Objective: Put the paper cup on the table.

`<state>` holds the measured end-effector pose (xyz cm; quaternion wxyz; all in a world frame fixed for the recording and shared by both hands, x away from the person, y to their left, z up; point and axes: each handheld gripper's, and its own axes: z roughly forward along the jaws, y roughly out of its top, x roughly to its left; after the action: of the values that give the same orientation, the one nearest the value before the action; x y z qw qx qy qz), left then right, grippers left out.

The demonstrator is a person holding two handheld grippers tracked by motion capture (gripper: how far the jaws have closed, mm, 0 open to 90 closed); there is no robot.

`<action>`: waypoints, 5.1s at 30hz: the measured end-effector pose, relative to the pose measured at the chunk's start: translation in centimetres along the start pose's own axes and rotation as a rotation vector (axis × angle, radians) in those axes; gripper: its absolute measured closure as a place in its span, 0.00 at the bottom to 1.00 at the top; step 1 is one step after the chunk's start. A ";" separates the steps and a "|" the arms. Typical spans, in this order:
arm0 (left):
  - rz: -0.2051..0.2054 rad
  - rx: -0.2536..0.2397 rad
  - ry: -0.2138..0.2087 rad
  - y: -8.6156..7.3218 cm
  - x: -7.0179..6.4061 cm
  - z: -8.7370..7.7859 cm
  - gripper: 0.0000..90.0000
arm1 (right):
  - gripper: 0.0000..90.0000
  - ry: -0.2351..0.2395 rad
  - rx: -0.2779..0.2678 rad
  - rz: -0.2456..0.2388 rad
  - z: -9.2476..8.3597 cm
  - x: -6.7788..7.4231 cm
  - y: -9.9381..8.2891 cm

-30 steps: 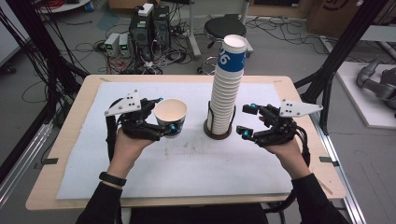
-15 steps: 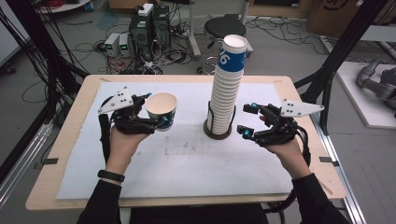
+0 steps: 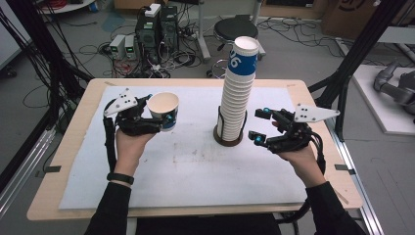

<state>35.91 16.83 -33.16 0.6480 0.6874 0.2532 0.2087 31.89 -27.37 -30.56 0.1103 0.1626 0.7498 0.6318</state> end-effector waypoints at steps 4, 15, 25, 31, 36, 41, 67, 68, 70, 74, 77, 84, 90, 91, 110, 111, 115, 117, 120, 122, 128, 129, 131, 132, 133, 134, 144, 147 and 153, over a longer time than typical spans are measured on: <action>-0.008 0.010 0.031 -0.4 0.7 0.4 0.25 | 0.23 -0.001 -0.002 -0.002 0.0 0.0 0.0; -0.041 0.023 0.079 -1.5 2.3 1.3 0.25 | 0.23 0.002 0.000 0.000 0.1 -0.1 0.0; -0.037 0.010 0.128 -2.9 3.2 1.8 0.26 | 0.23 0.001 0.005 0.001 0.0 -0.1 -0.1; -0.085 0.026 0.143 -4.8 4.2 2.0 0.26 | 0.23 0.003 0.010 0.008 0.0 -0.1 -0.1; -0.090 0.037 0.155 -5.8 4.7 2.4 0.26 | 0.23 0.002 0.015 0.004 0.2 -0.1 -0.2; -0.114 0.053 0.167 -7.1 5.3 2.8 0.26 | 0.23 0.001 0.018 0.006 0.2 -0.2 -0.3; -0.123 0.120 0.223 -10.0 7.0 4.2 0.25 | 0.23 -0.006 0.034 0.012 0.3 -0.3 -0.7; -0.121 0.125 0.225 -10.0 7.1 4.2 0.25 | 0.23 -0.012 0.032 0.010 0.3 -0.3 -0.7; -0.126 0.134 0.226 -10.2 7.1 4.4 0.24 | 0.23 -0.015 0.028 0.009 0.3 -0.3 -0.7; -0.125 0.146 0.223 -10.5 7.1 4.6 0.24 | 0.23 -0.015 0.030 0.011 0.3 -0.3 -0.7; -0.128 0.151 0.222 -10.4 7.1 4.5 0.24 | 0.23 -0.016 0.031 0.012 0.3 -0.3 -0.7; -0.142 0.168 0.226 -10.3 7.0 4.2 0.21 | 0.23 -0.015 0.028 0.011 0.2 -0.2 -0.7; -0.153 0.198 0.218 -10.3 6.9 4.1 0.20 | 0.23 -0.022 0.024 0.004 0.2 -0.2 -0.6; -0.157 0.204 0.212 -10.4 6.9 4.1 0.19 | 0.23 -0.023 0.021 -0.002 0.2 -0.3 -0.6; -0.154 0.287 0.252 -10.2 5.8 3.3 0.07 | 0.23 -0.020 0.011 -0.002 0.1 -0.2 -0.6; -0.155 0.290 0.251 -10.1 5.8 3.1 0.06 | 0.23 -0.019 0.010 -0.001 0.1 -0.2 -0.6; -0.157 0.319 0.250 -9.9 5.5 2.6 0.06 | 0.23 -0.018 0.009 -0.003 0.1 -0.2 -0.5; -0.159 0.334 0.260 -9.8 5.4 2.3 0.06 | 0.23 -0.018 0.008 -0.002 0.1 -0.2 -0.5; -0.152 0.351 0.271 -9.4 5.3 1.7 0.06 | 0.23 -0.018 0.004 -0.004 0.1 -0.3 -0.5; -0.165 0.360 0.277 -9.1 5.3 1.2 0.06 | 0.23 -0.017 0.004 -0.003 0.1 -0.4 -0.5; -0.099 0.394 0.315 -7.6 4.2 -0.6 0.06 | 0.23 -0.018 0.002 0.004 0.0 -0.6 -0.6; -0.102 0.381 0.309 -7.4 4.0 -1.0 0.06 | 0.23 -0.019 0.004 0.008 -0.1 -0.6 -0.6; -0.102 0.354 0.292 -6.8 3.6 -1.6 0.06 | 0.23 -0.022 0.003 0.005 0.0 -0.7 -0.6; -0.095 0.344 0.284 -6.5 3.4 -1.9 0.06 | 0.23 -0.023 0.004 0.006 0.0 -0.7 -0.6; -0.091 0.327 0.272 -6.2 3.1 -2.1 0.06 | 0.23 -0.021 0.007 0.009 0.0 -0.6 -0.6; -0.086 0.312 0.258 -5.9 2.8 -2.3 0.06 | 0.23 -0.020 0.009 0.008 0.0 -0.6 -0.6; 0.035 0.180 0.115 -1.0 -1.2 -1.0 0.06 | 0.23 -0.030 0.031 0.019 -0.3 -0.9 -0.9; 0.053 0.158 0.046 0.1 -2.5 0.1 0.06 | 0.23 -0.035 0.034 0.022 -0.4 -1.1 -1.0; 0.079 0.134 -0.078 1.2 -4.6 1.6 0.06 | 0.23 -0.044 0.050 0.020 -0.3 -1.2 -1.2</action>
<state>33.33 12.70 -31.89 0.6012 0.7462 0.2140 0.1896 32.79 -28.28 -31.75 0.1162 0.1868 0.7610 0.6103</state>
